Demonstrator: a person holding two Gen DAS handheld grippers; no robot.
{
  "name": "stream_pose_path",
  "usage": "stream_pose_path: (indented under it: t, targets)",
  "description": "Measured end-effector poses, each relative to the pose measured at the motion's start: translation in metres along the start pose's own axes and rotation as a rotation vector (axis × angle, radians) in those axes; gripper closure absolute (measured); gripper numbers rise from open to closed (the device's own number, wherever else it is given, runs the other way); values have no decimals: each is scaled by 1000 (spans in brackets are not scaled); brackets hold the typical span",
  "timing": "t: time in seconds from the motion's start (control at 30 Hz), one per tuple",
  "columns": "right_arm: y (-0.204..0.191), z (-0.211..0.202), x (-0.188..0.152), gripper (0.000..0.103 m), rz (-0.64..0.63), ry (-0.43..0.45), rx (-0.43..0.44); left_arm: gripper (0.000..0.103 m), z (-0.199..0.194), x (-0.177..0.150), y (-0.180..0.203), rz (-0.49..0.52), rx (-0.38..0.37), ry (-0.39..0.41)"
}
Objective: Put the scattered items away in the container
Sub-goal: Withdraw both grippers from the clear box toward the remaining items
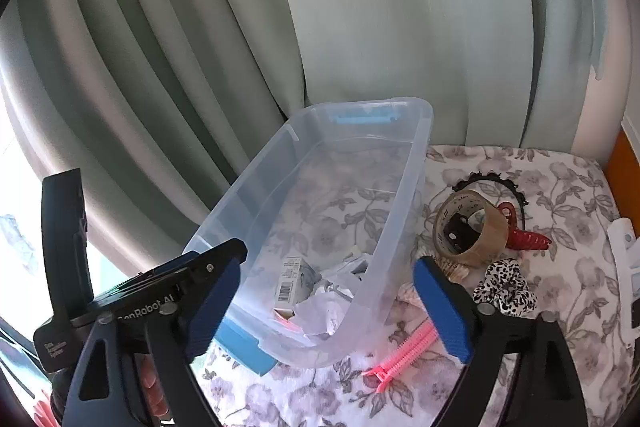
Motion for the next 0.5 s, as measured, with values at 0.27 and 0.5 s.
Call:
stream_pose_path:
  t: [0.27, 0.5]
  targets:
    - [6, -16, -3, 0, 21, 32, -8, 11, -13, -3, 4, 13, -14, 34]
    - [12, -34, -7, 0, 21, 102, -50, 10, -23, -7, 14, 43, -14, 62]
Point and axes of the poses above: each gripper's, at about its wrist camera, not at the fingertips, and z roughly the way its jaws point, y to its right, x to its top, the point moved 2 cm from there along z, roughly the way its jaws point, and after that the axes turned 3 degrees about x, right-handed, at the moved point
